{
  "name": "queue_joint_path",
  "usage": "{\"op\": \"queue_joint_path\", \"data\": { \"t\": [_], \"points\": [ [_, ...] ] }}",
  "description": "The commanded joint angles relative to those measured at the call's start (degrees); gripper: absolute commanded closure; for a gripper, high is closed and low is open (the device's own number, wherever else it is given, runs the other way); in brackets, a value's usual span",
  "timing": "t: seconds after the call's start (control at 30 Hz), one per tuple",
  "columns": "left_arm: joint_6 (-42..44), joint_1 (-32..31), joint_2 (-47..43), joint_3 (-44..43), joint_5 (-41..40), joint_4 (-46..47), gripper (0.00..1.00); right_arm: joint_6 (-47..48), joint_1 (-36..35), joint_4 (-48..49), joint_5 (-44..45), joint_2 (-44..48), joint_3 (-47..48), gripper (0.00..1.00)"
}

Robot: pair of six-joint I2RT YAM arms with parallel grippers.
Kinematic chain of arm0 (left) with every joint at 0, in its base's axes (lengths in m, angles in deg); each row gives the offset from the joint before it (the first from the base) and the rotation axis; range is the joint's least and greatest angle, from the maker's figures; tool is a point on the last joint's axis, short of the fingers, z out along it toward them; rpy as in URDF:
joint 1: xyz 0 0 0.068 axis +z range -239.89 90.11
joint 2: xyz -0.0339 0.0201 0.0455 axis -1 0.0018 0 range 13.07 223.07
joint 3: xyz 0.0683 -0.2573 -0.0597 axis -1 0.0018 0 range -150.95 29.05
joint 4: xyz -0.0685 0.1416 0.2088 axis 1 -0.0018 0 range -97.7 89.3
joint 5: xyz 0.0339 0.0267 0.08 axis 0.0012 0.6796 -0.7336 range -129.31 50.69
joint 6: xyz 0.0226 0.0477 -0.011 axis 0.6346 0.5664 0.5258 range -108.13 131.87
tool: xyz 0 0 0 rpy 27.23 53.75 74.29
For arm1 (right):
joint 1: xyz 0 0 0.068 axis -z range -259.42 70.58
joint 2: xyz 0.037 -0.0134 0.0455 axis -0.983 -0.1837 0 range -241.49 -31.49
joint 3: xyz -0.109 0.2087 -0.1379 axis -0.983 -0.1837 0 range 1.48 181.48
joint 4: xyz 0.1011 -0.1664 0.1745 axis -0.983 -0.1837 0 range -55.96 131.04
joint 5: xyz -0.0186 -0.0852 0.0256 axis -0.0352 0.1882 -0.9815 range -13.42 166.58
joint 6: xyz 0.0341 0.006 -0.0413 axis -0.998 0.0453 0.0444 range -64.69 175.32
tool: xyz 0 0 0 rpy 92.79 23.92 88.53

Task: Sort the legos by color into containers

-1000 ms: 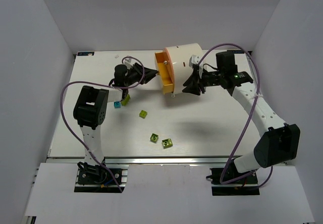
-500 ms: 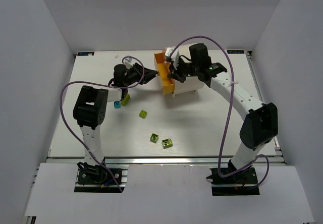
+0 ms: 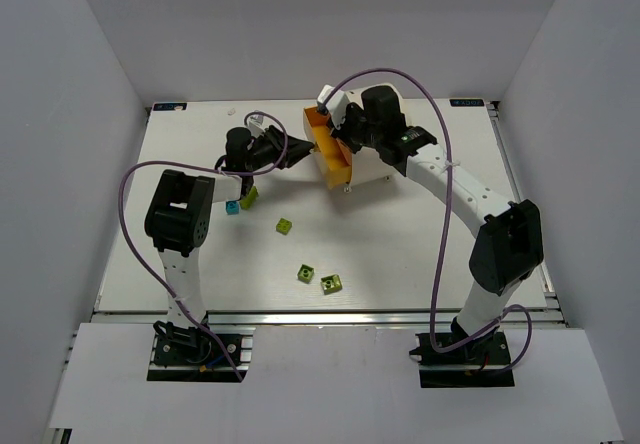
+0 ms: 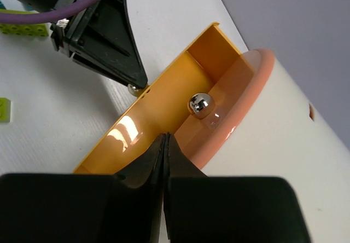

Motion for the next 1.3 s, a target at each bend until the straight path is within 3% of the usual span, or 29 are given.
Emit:
{"op": "queue_joint_path", "data": {
  "t": [0.0,0.47,0.57,0.6,0.63,0.7,0.83,1.0,1.13,1.2,1.27],
  "points": [
    [1.7,1.2,-4.0,0.5,1.0,-1.7,0.78,0.8,1.6,1.6,7.3,-0.9,0.1,1.0],
    [1.8,2.8,-5.6,1.5,2.0,-1.8,0.75,1.5,1.7,1.2,7.1,-1.1,-1.0,1.0],
    [1.7,2.8,-4.8,1.1,2.9,-1.4,0.64,1.2,1.9,0.3,1.3,0.0,-0.7,1.0],
    [1.7,2.8,-4.6,0.8,3.2,-1.3,0.59,1.3,1.8,-0.7,-3.0,0.2,-0.4,0.95],
    [1.7,2.8,-4.2,0.2,3.5,-0.9,0.51,1.5,1.9,-1.4,-5.5,0.6,0.0,0.74],
    [1.6,2.8,-3.6,-1.0,4.3,-0.6,0.47,1.7,1.7,-3.6,-12.8,1.5,0.6,0.52],
    [1.5,2.8,-3.1,-2.3,5.1,-0.5,0.45,5.6,1.8,-7.5,-25.6,3.6,1.0,0.42],
    [2.5,3.4,-4.9,-2.1,5.2,-2.7,0.43,12.2,2.0,-12.1,-37.4,5.1,0.4,0.42],
    [9.4,4.0,-8.7,-1.4,2.5,-14.0,0.44,19.4,2.4,-14.9,-43.8,7.5,-2.2,0.44],
    [15.1,4.7,-11.6,-2.0,-2.0,-26.0,0.51,27.9,2.5,-19.7,-46.9,8.5,-3.2,0.47],
    [19.4,5.7,-13.2,-4.1,-6.0,-34.4,0.66,40.4,2.4,-29.8,-48.7,8.4,-2.6,0.49]
  ]
}}
